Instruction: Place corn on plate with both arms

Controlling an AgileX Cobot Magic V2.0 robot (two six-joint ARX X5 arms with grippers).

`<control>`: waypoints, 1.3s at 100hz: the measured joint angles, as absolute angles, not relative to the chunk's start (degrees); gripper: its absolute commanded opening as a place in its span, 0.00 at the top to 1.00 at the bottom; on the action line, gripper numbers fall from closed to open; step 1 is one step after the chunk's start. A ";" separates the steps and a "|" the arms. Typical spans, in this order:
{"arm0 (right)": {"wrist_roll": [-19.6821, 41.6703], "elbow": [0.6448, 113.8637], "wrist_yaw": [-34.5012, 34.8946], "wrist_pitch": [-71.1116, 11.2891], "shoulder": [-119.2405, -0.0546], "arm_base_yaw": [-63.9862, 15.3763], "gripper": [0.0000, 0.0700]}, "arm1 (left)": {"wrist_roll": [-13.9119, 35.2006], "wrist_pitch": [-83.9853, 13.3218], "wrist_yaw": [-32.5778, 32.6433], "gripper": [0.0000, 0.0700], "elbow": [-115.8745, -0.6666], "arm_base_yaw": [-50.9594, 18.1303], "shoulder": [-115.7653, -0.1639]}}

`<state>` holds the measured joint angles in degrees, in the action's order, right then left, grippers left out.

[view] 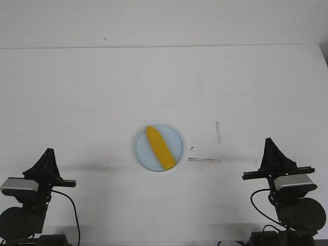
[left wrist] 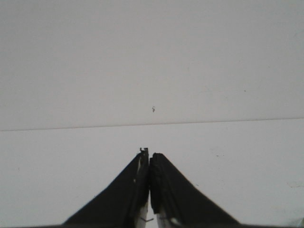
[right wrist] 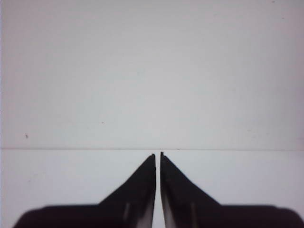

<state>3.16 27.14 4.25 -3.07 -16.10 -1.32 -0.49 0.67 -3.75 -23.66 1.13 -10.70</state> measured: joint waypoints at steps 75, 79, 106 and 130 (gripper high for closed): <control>3.16 27.14 4.25 -3.16 -16.10 -1.32 0.98 | 2.52 2.57 1.23 1.00 -8.29 -1.56 -0.30; 3.16 27.11 4.25 -3.14 -16.10 -1.32 0.98 | 2.52 2.57 1.23 1.00 -7.55 -1.54 -0.30; 3.16 27.11 4.25 -3.18 -16.10 -1.32 0.98 | 2.57 6.26 1.23 1.00 -1.96 -1.54 -0.56; 3.16 27.11 4.23 -3.18 -16.10 -1.32 0.98 | 2.52 6.74 1.28 1.00 -1.96 -1.54 -0.27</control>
<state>3.16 27.11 4.23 -3.18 -16.10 -1.32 2.52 6.74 1.28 -1.96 -1.54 -0.27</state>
